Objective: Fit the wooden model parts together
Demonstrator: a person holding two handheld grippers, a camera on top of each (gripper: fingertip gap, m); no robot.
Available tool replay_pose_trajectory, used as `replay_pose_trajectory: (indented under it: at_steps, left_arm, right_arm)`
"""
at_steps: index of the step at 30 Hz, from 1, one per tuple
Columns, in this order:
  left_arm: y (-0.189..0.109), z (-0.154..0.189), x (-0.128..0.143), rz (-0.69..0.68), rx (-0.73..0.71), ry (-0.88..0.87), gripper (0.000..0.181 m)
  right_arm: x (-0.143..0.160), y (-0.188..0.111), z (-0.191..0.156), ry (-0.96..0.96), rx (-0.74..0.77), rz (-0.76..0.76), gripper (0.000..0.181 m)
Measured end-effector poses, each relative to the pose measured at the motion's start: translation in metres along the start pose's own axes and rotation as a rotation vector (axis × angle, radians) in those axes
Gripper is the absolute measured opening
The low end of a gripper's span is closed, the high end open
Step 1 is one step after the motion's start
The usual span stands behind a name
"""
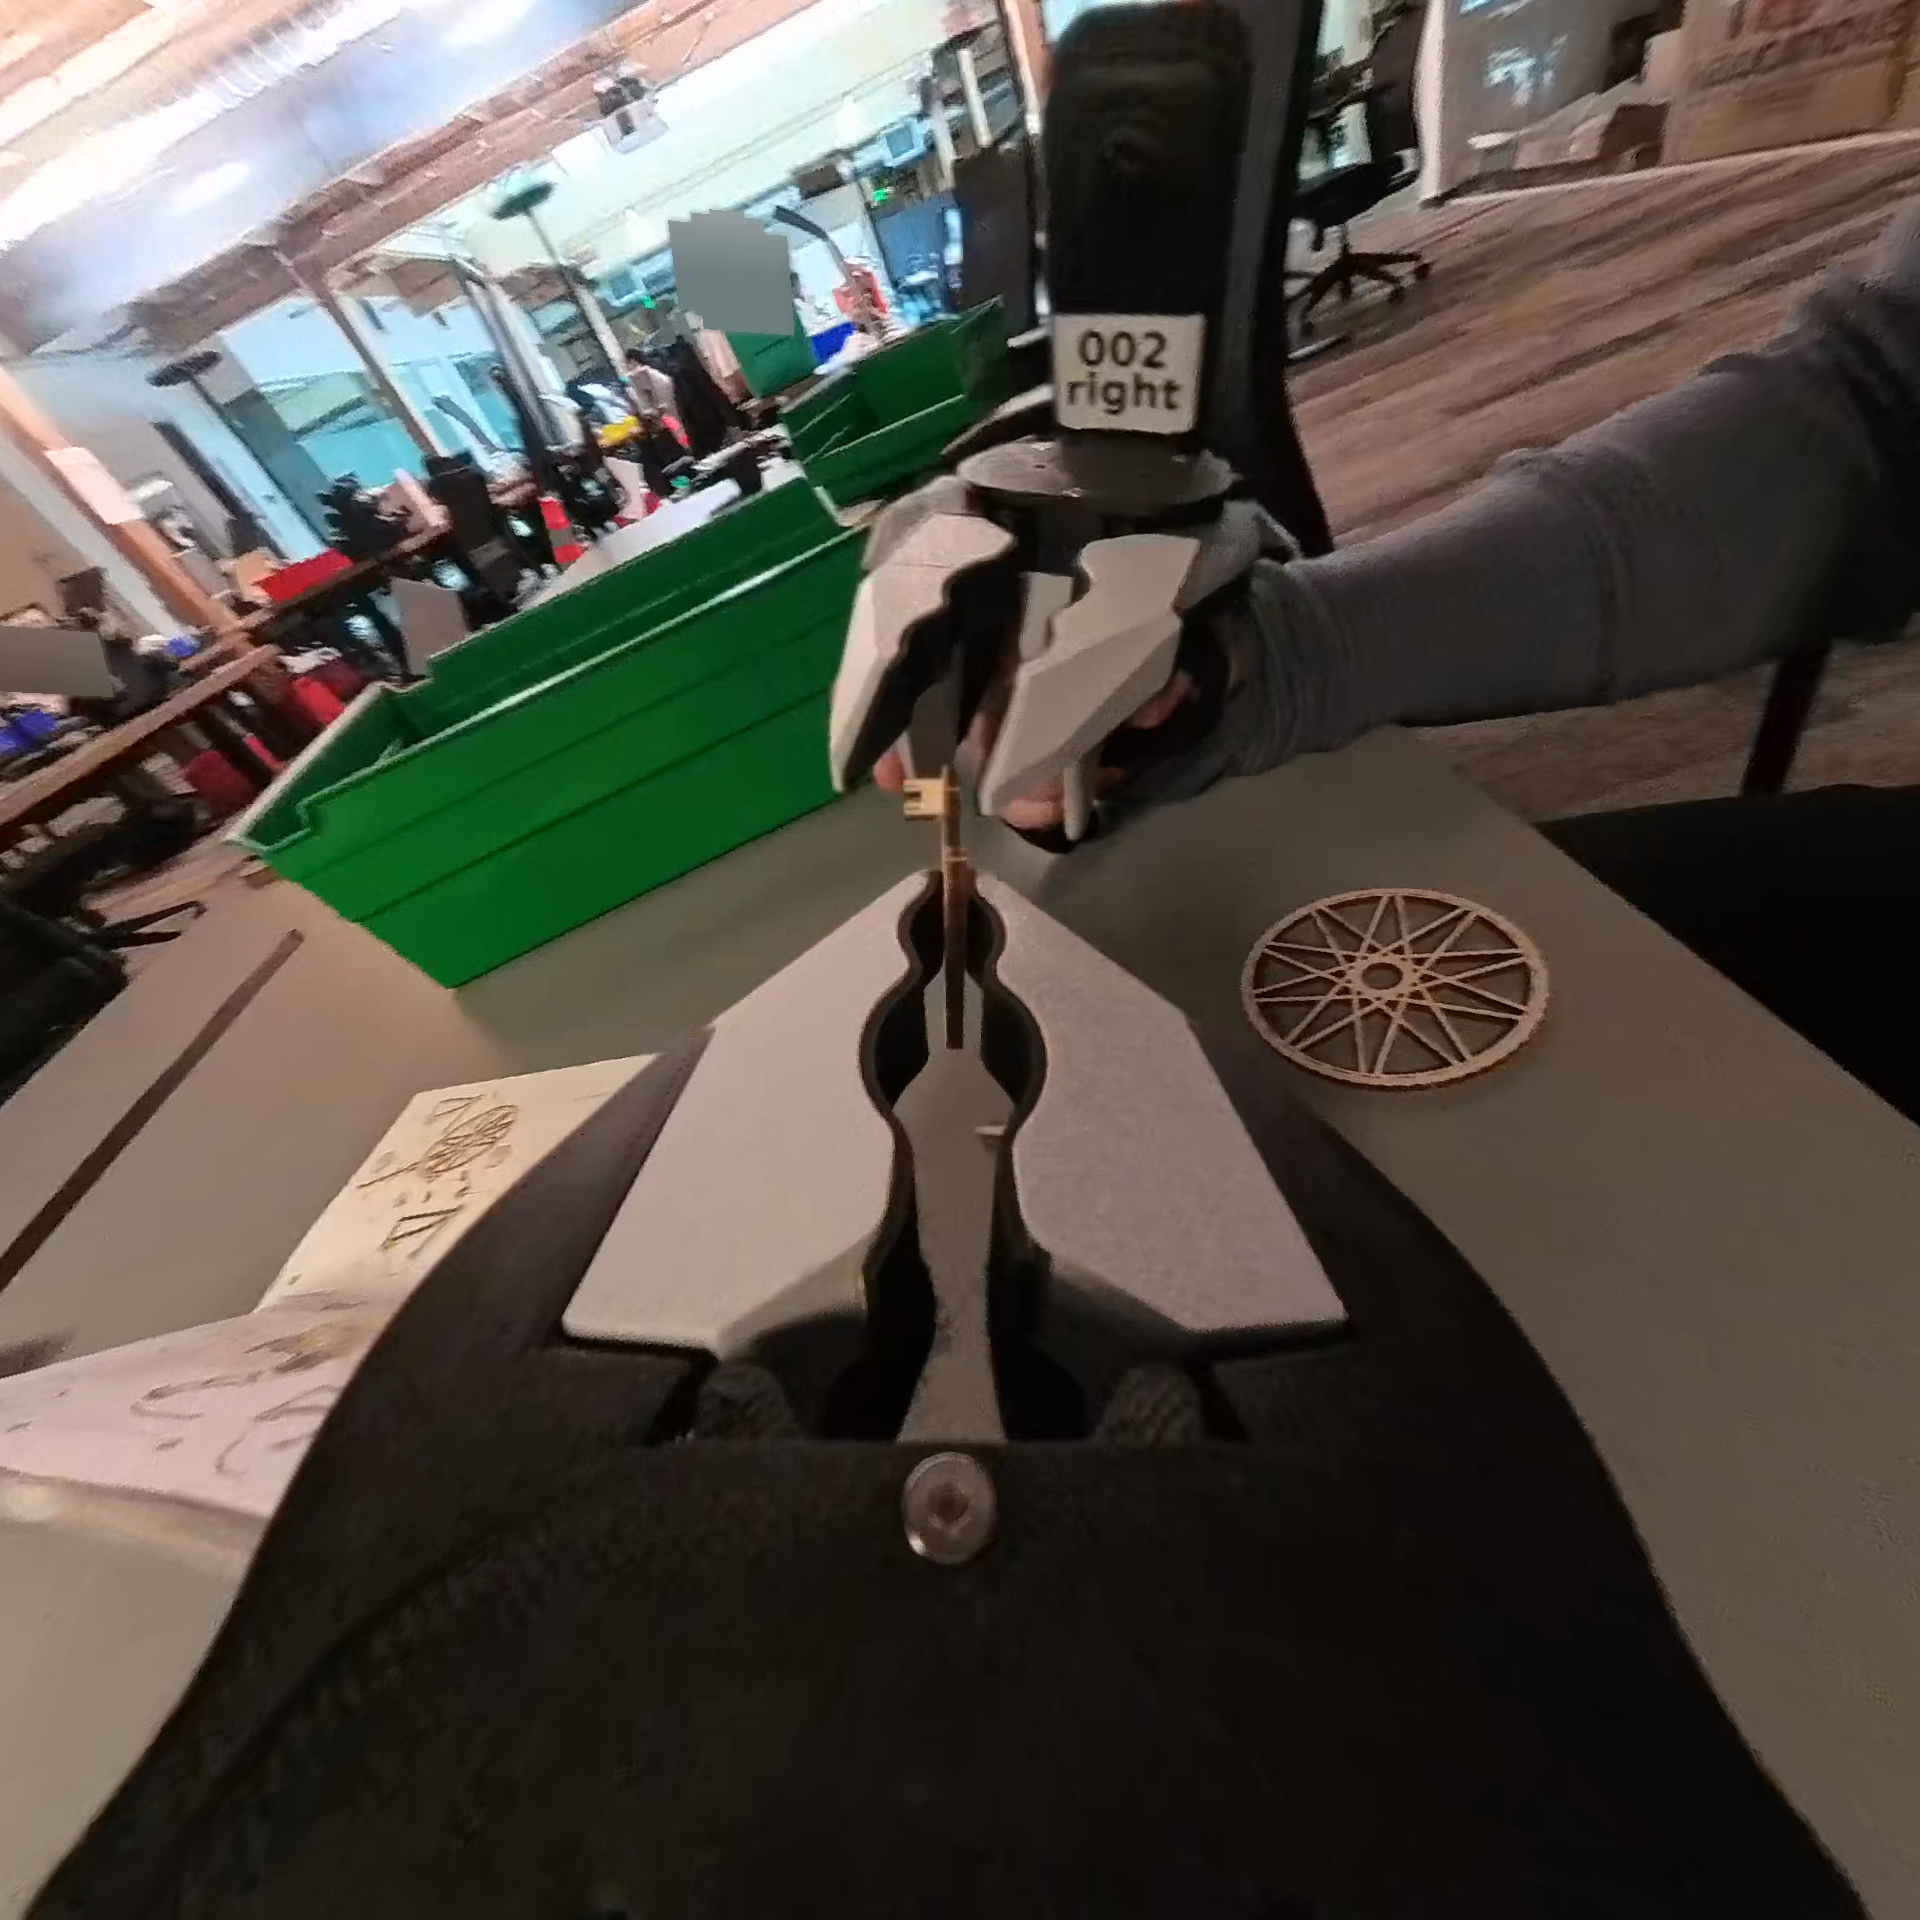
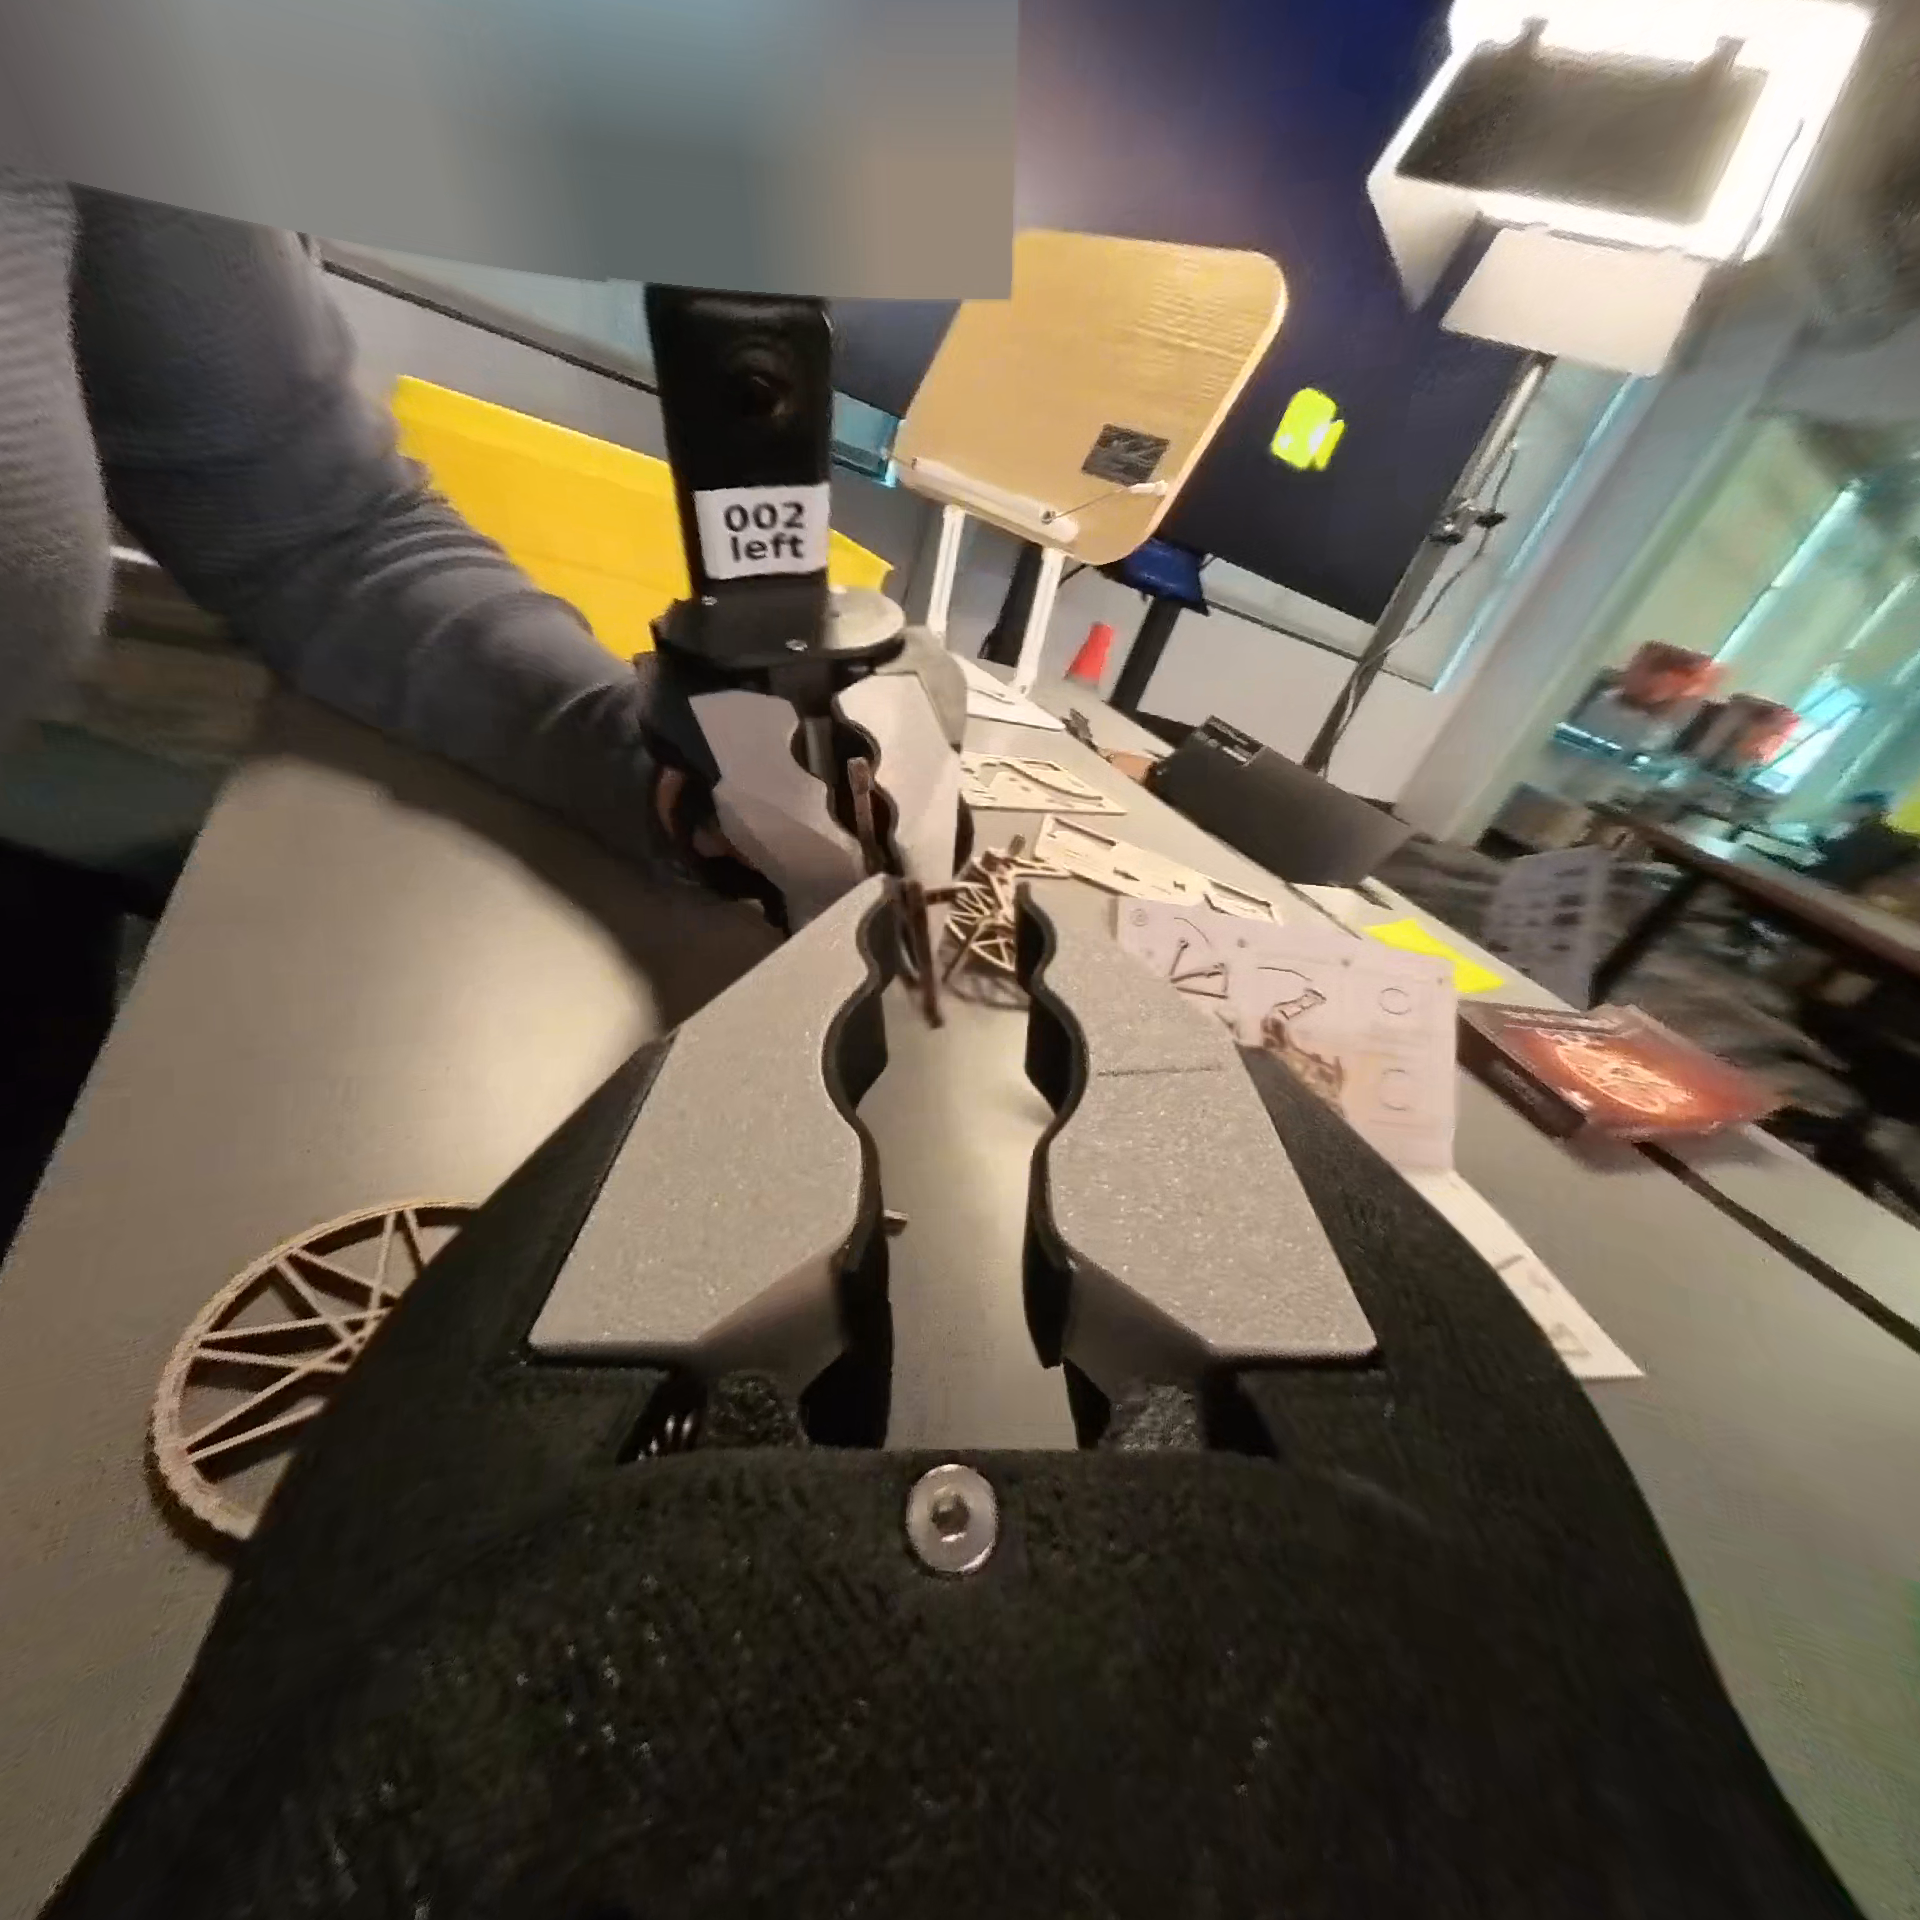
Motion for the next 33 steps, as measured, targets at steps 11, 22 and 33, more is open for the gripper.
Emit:
replay_pose_trajectory:
  at_steps: [11,22,33]
  left_arm:
    - [0.001,-0.003,0.003,0.003,0.056,-0.056,0.001]
    - [-0.002,-0.01,-0.001,0.075,0.034,-0.173,0.025]
    - [-0.008,-0.017,-0.001,0.124,0.005,-0.24,0.002]
  right_arm:
    - [0.0,-0.001,0.0,0.046,-0.083,0.005,0.002]
    - [0.002,-0.008,0.019,0.32,-0.106,0.065,0.0]
    - [0.002,-0.014,0.024,0.305,-0.046,0.096,0.0]
Point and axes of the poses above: each gripper's, where its closed fingertips meet, y out along the fingers, x out of its underside, z = x × y across the jaws, the point moved 7 cm from there along -y, back along the fingers, and after that the axes turned 10 degrees about -z, right-handed, at the moved point
